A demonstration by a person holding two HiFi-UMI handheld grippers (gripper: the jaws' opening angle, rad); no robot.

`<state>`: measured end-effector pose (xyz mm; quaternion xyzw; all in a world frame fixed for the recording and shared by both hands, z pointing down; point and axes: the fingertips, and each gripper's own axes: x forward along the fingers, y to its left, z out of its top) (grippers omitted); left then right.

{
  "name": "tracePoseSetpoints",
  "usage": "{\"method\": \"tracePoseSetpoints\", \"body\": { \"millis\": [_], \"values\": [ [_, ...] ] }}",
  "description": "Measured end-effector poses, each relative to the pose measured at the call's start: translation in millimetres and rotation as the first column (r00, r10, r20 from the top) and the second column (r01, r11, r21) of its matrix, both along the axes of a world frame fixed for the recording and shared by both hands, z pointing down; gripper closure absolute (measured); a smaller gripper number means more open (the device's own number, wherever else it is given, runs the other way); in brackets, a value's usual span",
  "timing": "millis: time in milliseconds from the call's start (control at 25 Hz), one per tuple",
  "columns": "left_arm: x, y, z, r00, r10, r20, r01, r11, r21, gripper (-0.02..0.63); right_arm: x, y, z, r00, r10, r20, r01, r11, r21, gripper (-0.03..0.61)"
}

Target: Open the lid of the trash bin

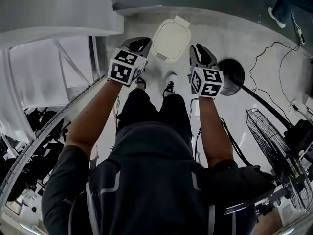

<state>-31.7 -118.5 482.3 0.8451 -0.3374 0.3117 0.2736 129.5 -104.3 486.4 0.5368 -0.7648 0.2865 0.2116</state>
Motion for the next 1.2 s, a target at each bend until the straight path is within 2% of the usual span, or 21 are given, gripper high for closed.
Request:
{"method": "tracePoseSetpoints", "body": {
  "millis": [40,120,240,360,680,920,1080,1200],
  "values": [
    [-1,5,14,1.0,0.005,0.013,-0.005,1.0,-0.022,0.603,-4,6,17,1.0,-0.002,-0.005,0.001,0.999,-0.032,0.438],
    [-6,11,42,0.999,0.01,0.043,-0.008,0.999,-0.052,0.591,-12,15,48,1.0,-0.003,-0.009,0.002,0.997,-0.082,0.434],
    [-16,22,89,0.995,0.0,0.105,0.012,0.994,-0.112,0.477,-28,31,91,1.0,-0.029,-0.006,0.028,0.987,-0.157,0.429],
    [-23,34,130,0.99,-0.009,0.139,0.033,0.985,-0.17,0.46,-46,50,134,0.999,-0.046,0.015,0.049,0.97,-0.239,0.399],
    [-26,71,238,0.971,0.042,0.234,0.018,0.968,-0.251,0.351,-58,94,242,0.998,0.05,0.038,-0.03,0.917,-0.398,0.322],
    [-24,80,303,0.948,0.066,0.31,0.016,0.967,-0.254,0.287,-60,114,311,0.995,0.093,0.034,-0.066,0.878,-0.473,0.287],
    [-27,79,331,0.944,0.064,0.323,0.029,0.96,-0.277,0.285,-71,113,337,0.989,0.116,0.087,-0.059,0.869,-0.491,0.262],
    [-28,82,352,0.939,0.061,0.337,0.04,0.958,-0.285,0.285,-66,113,359,0.983,0.167,0.076,-0.106,0.855,-0.508,0.255]
  ]
}}
